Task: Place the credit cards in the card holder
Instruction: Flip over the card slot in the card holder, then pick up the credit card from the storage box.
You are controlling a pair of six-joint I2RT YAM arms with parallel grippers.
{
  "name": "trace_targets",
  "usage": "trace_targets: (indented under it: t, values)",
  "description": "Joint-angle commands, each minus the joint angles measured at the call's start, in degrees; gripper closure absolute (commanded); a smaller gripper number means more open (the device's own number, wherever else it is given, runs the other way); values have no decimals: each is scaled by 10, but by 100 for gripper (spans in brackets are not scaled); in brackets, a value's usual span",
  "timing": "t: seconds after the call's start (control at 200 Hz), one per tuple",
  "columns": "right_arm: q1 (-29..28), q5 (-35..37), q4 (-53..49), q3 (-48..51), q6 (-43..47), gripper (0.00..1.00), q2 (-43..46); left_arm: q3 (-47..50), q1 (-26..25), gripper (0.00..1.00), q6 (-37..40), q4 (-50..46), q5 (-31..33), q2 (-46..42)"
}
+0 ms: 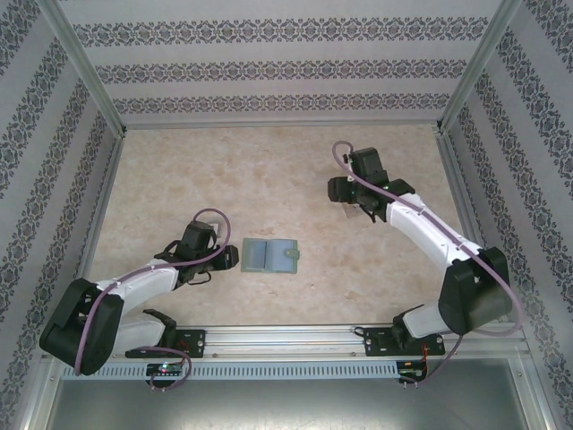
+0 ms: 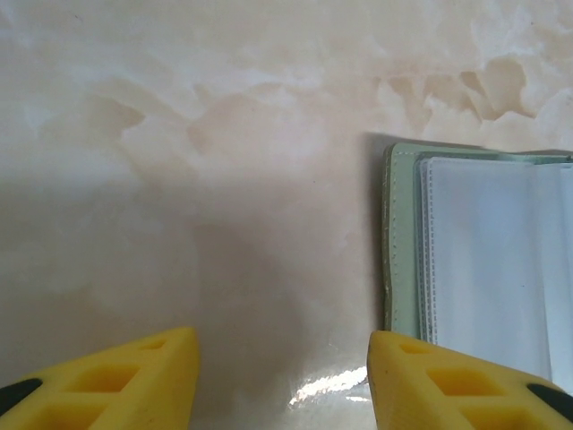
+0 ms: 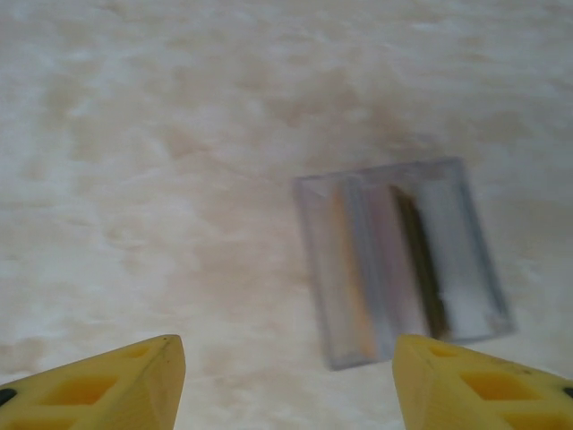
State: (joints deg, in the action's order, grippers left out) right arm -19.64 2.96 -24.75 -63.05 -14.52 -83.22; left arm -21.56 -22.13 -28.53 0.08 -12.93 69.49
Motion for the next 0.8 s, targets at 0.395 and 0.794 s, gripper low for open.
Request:
trace_targets:
  t: [0.395,0.794]
  values:
    - [56,-11,-112,-91,115,33,-129,-15,0,46,16,12,-7,27]
    - [60,32,-104,-113,125,33,-188,-21,0,46,17,9,-7,43]
